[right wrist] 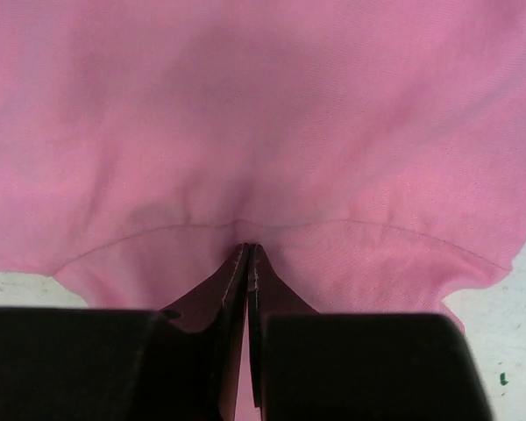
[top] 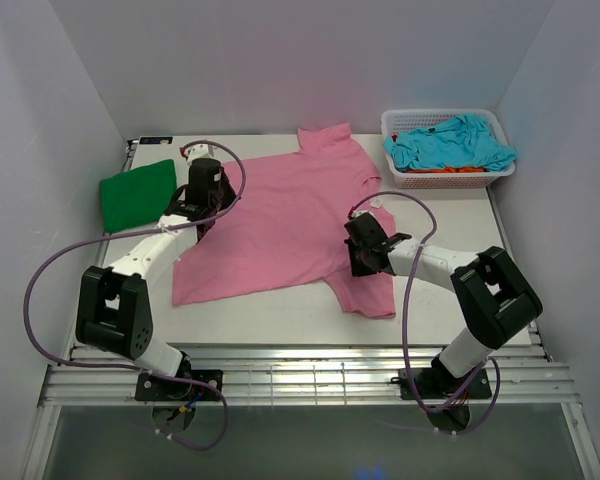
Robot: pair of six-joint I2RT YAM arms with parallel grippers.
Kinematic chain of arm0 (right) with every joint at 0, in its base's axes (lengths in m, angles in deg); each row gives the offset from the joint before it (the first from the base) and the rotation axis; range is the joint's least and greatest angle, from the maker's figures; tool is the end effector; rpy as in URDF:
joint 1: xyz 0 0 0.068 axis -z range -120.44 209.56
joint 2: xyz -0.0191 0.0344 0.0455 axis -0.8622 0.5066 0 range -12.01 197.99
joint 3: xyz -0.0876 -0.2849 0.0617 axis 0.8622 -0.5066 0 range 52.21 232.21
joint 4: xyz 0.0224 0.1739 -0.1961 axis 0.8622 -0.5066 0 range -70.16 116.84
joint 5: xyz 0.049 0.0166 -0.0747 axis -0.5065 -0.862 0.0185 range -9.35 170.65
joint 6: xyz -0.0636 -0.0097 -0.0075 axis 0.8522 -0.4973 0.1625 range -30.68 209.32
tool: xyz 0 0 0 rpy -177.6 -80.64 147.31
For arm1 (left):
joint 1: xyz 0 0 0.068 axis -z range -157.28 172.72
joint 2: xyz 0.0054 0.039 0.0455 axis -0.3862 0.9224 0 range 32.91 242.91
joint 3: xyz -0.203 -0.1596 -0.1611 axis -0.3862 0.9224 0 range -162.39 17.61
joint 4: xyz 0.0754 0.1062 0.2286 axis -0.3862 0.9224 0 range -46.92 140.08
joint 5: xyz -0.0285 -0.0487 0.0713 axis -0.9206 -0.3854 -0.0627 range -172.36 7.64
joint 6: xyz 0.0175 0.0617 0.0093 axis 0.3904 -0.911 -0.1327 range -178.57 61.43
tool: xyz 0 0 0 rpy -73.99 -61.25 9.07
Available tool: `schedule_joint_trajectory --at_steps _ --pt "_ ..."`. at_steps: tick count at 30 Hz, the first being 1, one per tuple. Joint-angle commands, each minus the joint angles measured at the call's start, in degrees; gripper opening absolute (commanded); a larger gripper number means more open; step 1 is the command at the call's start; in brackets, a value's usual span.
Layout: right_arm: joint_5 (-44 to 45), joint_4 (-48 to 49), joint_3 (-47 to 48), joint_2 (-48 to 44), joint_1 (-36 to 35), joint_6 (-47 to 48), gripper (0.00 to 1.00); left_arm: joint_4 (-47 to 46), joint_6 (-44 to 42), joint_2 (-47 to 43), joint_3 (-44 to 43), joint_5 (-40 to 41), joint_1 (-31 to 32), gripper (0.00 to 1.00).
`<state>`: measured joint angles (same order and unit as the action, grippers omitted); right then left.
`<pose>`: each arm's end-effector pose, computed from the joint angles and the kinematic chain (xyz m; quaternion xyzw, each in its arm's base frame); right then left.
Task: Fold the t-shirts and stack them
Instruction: Flatten the tshirt out
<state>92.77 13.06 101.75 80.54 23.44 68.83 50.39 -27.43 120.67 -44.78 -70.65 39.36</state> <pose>0.2665 0.1813 0.1820 -0.0997 0.9482 0.0456 0.2982 0.3489 -0.0936 0.2916 -0.1587 0.8598 -0.1113 0.4724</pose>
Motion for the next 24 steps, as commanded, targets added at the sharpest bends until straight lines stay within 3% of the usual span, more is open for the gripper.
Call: schedule_joint_trajectory --at_steps 1,15,24 --pt "1.94 -5.2 -4.79 -0.52 -3.07 -5.08 0.08 -0.46 -0.11 -3.21 0.87 1.56 0.32 0.0" --pt "8.88 -15.39 -11.04 -10.02 -8.27 -13.17 0.08 0.6 0.15 -6.73 3.15 2.88 0.23 0.0" --pt "10.03 -19.71 -10.69 -18.1 -8.35 -13.61 0.11 3.75 -0.11 -2.61 0.96 5.69 0.23 0.0"
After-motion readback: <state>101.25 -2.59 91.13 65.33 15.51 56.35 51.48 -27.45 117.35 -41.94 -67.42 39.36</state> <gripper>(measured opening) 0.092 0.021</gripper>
